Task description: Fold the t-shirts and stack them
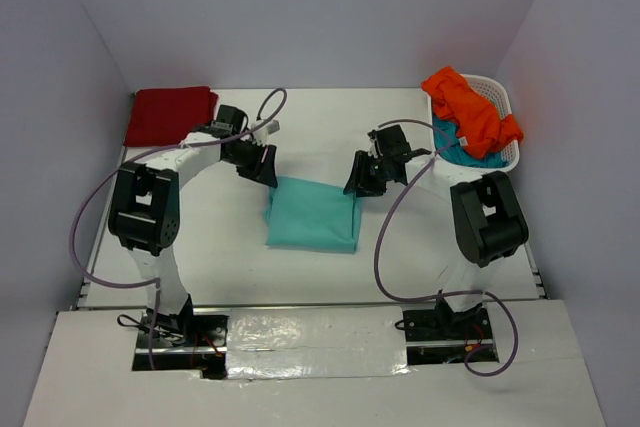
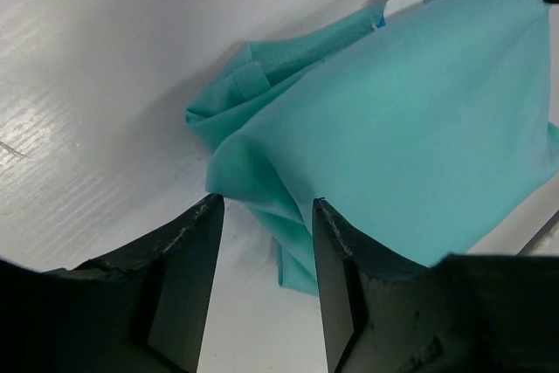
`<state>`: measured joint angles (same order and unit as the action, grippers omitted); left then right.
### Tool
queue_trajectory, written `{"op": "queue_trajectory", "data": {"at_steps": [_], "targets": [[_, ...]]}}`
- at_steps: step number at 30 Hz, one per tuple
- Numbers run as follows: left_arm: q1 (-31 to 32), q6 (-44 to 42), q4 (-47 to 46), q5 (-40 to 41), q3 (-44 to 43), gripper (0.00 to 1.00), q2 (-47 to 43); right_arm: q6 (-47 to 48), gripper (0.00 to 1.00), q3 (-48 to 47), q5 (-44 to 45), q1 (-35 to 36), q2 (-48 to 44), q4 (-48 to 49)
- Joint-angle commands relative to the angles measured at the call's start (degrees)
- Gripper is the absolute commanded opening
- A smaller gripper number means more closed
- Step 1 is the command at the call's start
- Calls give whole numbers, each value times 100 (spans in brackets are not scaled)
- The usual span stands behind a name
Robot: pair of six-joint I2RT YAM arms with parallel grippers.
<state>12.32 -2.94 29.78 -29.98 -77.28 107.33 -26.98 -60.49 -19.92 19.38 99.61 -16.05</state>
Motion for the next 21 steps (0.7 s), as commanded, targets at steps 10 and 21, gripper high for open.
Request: {"op": "queue_trajectory", "data": {"at_steps": [10, 21], "targets": [[60, 567, -693, -245, -358, 24, 657, 53, 1, -507, -109, -13, 191, 50], [69, 540, -781, -333, -368, 0, -54, 211, 0, -526, 137, -13, -749, -161]]}}
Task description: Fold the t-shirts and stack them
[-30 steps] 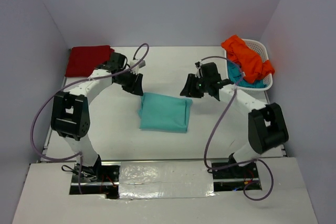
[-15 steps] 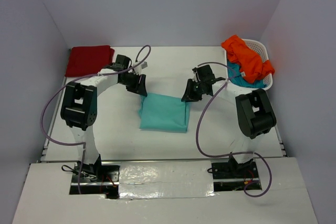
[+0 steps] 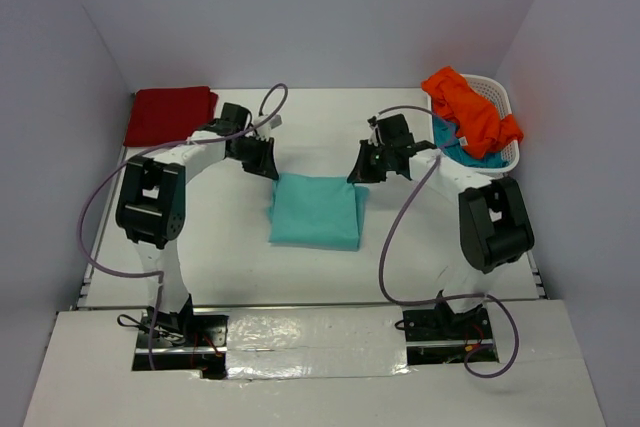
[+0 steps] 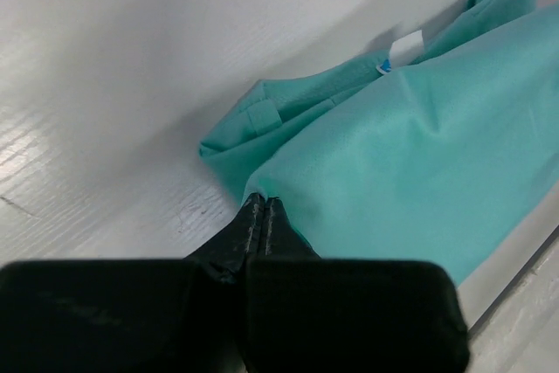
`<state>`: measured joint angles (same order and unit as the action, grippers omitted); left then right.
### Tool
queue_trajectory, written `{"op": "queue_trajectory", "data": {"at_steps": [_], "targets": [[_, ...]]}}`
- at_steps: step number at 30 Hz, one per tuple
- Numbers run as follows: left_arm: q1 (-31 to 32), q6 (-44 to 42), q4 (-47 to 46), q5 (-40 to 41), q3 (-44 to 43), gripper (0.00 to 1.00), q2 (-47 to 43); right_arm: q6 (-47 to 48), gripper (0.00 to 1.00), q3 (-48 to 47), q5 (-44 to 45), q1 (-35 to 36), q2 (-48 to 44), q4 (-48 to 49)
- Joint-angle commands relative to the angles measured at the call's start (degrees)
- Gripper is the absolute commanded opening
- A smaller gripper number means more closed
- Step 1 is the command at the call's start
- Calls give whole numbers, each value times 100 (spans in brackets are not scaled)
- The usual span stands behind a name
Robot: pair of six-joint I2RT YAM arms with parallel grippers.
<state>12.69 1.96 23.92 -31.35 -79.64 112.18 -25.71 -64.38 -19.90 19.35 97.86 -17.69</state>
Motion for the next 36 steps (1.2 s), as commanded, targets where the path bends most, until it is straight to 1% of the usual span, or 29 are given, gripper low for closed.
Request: {"op": "queue_trajectory", "data": {"at_steps": [1, 5, 9, 10, 13, 14, 15, 17, 18, 19, 20, 21, 22, 23, 27, 29, 30, 32, 33, 34, 36], "targets": [[32, 50, -221, -222, -96, 0, -600, 67, 0, -84, 162, -11, -767, 38], [128, 103, -432, -178, 27, 0, -759, -21, 0, 83, 355, -63, -875, 99], [313, -19, -529, -134, -26, 0, -733, -240, 0, 92, 583, -204, -646, 82], [392, -29, -599, -134, -8, 0, -724, -337, 0, 118, 767, -204, -611, 134], [454, 24, -968, 6, 36, 0, -567, -434, 0, 136, 961, -221, -383, 248], [454, 68, -1029, 59, -16, 2, -461, -434, 0, 58, 997, -248, -295, 249], [454, 68, -1065, 120, -78, 14, -365, -434, 0, 5, 1032, -248, -94, 249], [454, 24, -995, 375, -305, 28, 13, -408, 2, -170, 1207, -274, 100, 214], [454, -2, -934, 480, -385, 39, 136, -391, 7, -232, 1251, -327, 284, 161], [445, -20, -907, 699, -464, 43, 329, -382, 11, -303, 1287, -362, 373, 117], [436, -20, -872, 779, -622, 57, 400, -356, 19, -469, 1322, -397, 469, 39], [419, -2, -828, 841, -736, 67, 453, -320, 34, -549, 1313, -484, 618, -32], [366, 24, -671, 885, -877, 84, 506, -294, 39, -636, 1313, -503, 681, -172], [331, 94, -600, 920, -1131, 99, 498, -242, 46, -785, 1418, -520, 742, -260], [269, 95, -266, 1254, -1651, 99, 226, -31, 56, -1085, 1699, -529, 673, -708], [252, 121, -64, 1351, -1775, 99, 77, -4, 57, -1156, 1883, -529, 507, -840], [226, 138, -37, 1264, -1740, 99, -98, -39, 58, -1121, 1928, -520, 419, -945], [225, 217, -54, 1071, -1363, 99, -301, -126, 59, -814, 1920, -529, 60, -929], [225, 252, -63, 826, -1188, 99, -459, -188, 59, -674, 1815, -520, -82, -859], [243, 383, -46, 685, -855, 99, -495, -328, 59, -342, 1692, -529, -188, -806], [278, 489, 42, 334, -546, 99, -522, -443, 60, -6, 1350, -520, -417, -562]]}}
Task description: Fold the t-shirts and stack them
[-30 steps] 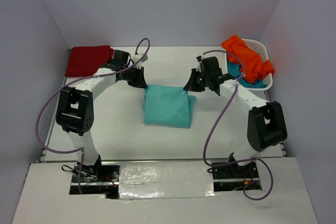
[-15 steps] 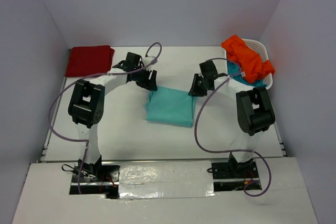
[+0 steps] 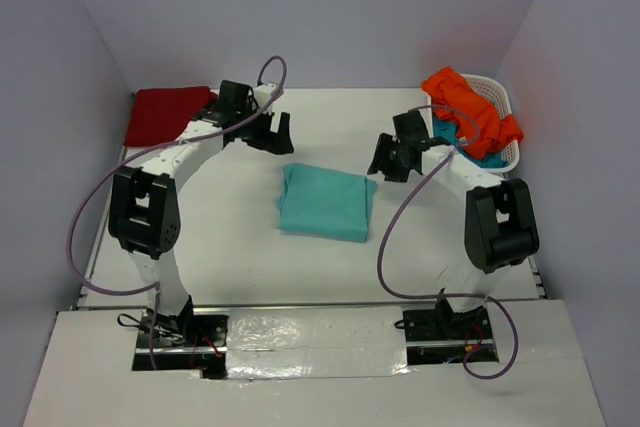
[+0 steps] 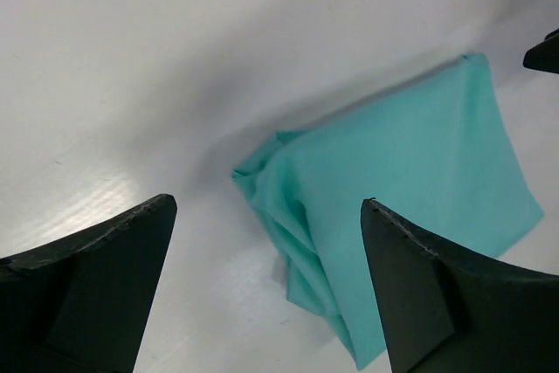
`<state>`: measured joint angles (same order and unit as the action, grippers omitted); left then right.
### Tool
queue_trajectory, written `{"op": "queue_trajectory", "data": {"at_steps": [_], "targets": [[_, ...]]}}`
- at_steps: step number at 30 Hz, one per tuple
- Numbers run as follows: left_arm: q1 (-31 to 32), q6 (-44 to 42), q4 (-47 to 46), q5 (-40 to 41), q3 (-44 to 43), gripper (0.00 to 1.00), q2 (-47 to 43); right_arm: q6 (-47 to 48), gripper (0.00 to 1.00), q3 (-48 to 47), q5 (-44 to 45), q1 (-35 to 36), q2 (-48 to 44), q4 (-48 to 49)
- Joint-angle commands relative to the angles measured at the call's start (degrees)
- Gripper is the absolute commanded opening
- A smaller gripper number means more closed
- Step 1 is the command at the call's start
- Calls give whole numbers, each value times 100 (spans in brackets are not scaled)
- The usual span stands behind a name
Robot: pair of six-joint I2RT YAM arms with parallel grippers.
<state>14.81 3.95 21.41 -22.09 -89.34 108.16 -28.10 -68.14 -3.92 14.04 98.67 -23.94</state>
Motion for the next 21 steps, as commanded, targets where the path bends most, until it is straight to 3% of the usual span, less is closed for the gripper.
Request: {"op": "queue_trajectory", "data": {"at_steps": [1, 9, 21], "targets": [[118, 352, 276, -665, 731, 99, -120, -301, 60, 659, -589, 2, -516, 144], [259, 862, -444, -832, 1743, 99, -137, -802, 60, 1715, -1400, 20, -490, 1207], [541, 1345, -884, -735, 2395, 99, 223, -829, 59, 1822, -1550, 37, -59, 1498]]}}
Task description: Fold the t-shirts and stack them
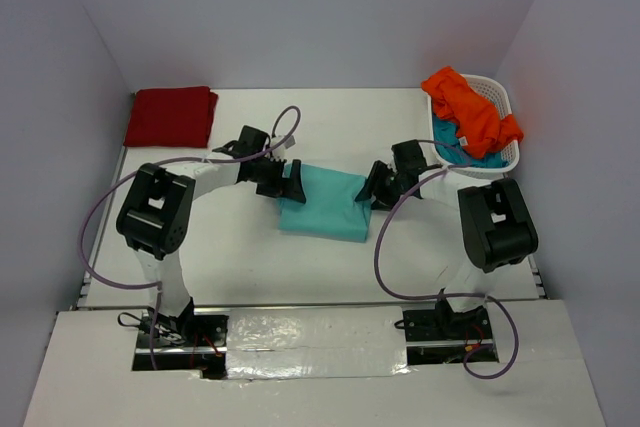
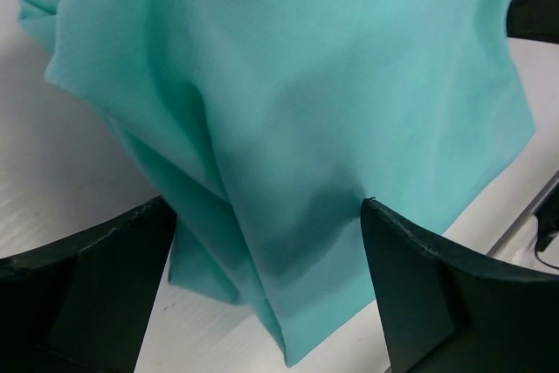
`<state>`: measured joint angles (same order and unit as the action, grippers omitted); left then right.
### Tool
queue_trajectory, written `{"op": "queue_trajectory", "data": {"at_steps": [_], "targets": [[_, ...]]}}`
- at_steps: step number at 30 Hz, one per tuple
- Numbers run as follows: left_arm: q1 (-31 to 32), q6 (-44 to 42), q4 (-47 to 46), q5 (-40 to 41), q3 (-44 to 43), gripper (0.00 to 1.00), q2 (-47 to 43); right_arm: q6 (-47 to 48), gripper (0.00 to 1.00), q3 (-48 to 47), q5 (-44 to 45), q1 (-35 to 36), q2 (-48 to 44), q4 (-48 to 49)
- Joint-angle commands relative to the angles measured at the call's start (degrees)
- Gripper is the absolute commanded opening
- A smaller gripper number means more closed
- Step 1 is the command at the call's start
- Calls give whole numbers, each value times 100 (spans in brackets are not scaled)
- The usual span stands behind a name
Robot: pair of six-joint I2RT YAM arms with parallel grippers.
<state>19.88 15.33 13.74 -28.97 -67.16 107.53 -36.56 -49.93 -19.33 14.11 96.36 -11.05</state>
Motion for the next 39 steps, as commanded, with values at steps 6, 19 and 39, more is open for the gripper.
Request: {"op": "queue_trajectory", "data": {"at_steps": [6, 19, 39], "targets": [[86, 479, -468, -574, 361, 95, 585, -79, 58, 115, -185, 39, 261, 489], [-124, 884, -1057, -1471, 229, 0, 946, -221, 58, 98, -431, 39, 296, 789], [-1118, -2005, 1674, 320, -3035, 0, 866, 1186, 63, -1097, 369, -347, -1093, -1083]]}}
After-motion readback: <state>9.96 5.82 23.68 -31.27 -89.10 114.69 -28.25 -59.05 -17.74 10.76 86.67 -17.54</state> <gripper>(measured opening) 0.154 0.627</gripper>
